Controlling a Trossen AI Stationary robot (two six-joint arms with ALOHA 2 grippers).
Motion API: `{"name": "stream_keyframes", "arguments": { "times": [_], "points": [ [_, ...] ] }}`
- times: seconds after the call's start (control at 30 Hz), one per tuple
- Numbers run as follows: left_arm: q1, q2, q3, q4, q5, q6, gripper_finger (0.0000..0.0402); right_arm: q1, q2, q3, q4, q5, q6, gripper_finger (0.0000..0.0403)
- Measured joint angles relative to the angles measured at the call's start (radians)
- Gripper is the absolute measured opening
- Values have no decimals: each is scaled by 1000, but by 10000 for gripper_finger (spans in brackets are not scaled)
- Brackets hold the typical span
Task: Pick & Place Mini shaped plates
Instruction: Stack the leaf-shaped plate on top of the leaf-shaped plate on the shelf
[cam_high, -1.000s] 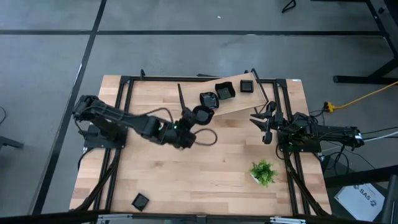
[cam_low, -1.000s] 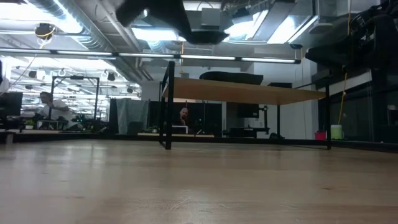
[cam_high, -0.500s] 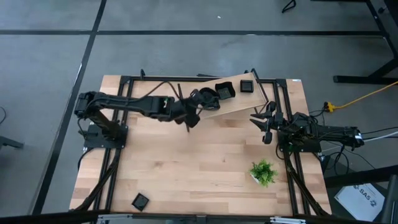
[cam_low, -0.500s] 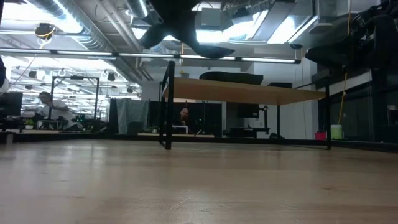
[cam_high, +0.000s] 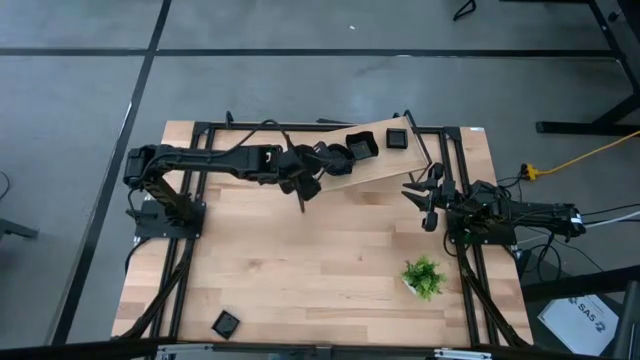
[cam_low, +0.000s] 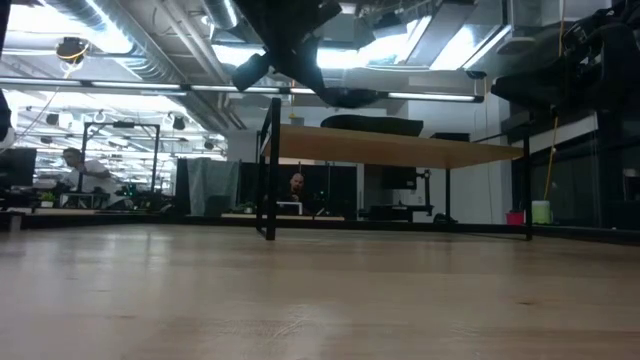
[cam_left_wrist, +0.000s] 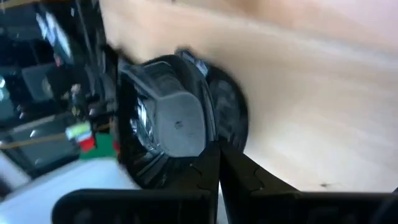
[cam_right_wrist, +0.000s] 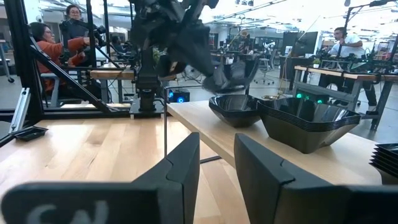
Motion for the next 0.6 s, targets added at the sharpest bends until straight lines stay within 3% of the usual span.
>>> {"name": "stream_keyframes", "arguments": {
  "times": [0.1,0.43,0.6],
  "points": [
    [8,0,0,-3,59,5,2,0,0,0,0,0,0,100],
    [80,0,-10,-7,93,109,2,0,0,0,0,0,0,100],
    [116,0,-10,-11,173,148,2,0,0,0,0,0,0,100]
  ]
}}
